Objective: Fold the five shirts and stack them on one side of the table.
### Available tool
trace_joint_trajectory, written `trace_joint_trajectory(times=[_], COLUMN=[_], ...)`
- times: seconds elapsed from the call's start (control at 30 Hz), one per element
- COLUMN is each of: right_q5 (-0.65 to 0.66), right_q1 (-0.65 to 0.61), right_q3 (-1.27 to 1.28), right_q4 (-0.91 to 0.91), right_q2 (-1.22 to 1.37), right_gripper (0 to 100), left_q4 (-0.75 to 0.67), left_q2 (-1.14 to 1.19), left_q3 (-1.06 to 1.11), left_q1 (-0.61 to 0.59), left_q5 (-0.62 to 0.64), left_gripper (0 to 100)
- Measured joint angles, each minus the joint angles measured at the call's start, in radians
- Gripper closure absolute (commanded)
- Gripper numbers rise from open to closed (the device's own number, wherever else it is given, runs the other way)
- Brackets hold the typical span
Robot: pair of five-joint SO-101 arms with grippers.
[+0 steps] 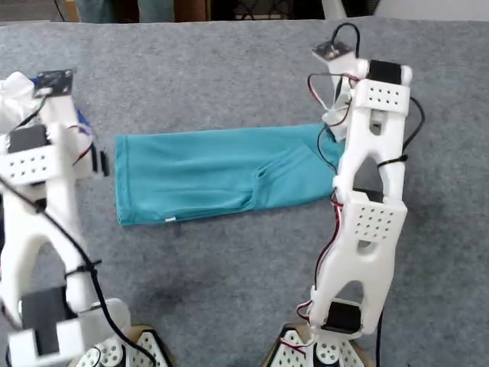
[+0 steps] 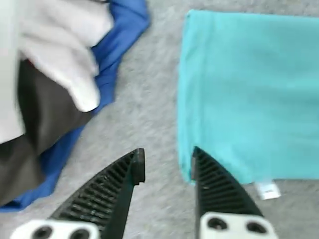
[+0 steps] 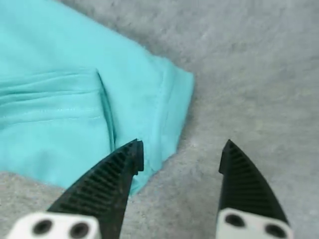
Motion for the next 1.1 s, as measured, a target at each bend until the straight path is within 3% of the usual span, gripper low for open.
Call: trace_joint_trajectory(times=[0.23,0.6,1.1], right_q5=[0.002,0.044,0.040], right_q1=[0.058,0.279,0.296], right_q3=[-0.210,-0.118,0.080], right_q4=[0.046,0.048,-0.077], right_q2=[0.000,0.000,0.000], right_gripper=[74.3,74.4,74.4], left_q4=[0.121,0.321,0.361], left_q2=[0.396,0.907,1.114], left_q3=[-0.292,-0.833,-0.997], left_q1=[0.012,0.015,0.025], left_q5=[0.029,-0.009,-0.012], left_gripper=[78,78,80])
